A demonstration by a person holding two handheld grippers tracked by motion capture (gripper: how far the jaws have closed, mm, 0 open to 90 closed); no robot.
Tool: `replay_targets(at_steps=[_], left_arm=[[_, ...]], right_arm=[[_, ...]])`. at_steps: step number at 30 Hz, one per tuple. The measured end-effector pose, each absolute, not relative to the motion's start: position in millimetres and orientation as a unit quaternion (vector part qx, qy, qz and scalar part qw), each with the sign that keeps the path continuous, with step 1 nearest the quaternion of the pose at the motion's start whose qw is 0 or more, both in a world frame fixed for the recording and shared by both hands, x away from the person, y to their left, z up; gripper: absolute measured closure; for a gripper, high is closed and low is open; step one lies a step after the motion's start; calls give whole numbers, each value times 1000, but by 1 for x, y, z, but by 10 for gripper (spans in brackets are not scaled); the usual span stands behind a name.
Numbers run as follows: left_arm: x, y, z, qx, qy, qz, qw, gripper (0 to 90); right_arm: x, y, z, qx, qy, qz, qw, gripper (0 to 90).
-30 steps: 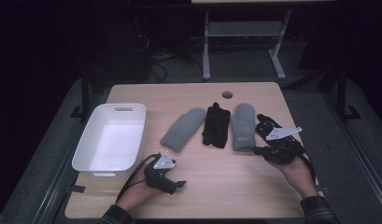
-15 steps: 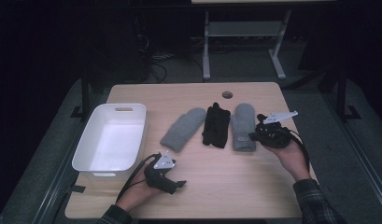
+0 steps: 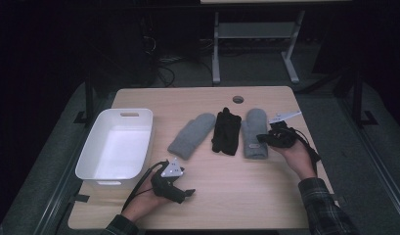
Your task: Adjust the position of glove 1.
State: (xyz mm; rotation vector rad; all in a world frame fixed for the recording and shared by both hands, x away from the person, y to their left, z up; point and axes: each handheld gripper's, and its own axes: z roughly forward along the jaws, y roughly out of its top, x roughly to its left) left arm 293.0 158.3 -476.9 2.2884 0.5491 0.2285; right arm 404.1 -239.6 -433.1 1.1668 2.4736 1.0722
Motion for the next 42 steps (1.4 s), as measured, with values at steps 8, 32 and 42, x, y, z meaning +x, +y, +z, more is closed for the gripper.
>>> replay_targets(at_steps=[8,32,42], left_arm=[[292,158,-477,893,220,87,382,123],[293,158,-477,893,219,87,382,123],[293,158,-477,894,219,87,382,123]], right_arm=[[406,-229,-448,392,852,334,98,900],[358,-221,-448,354,869,340,57,900],[326,-214,-446,334,879,335,53,900]])
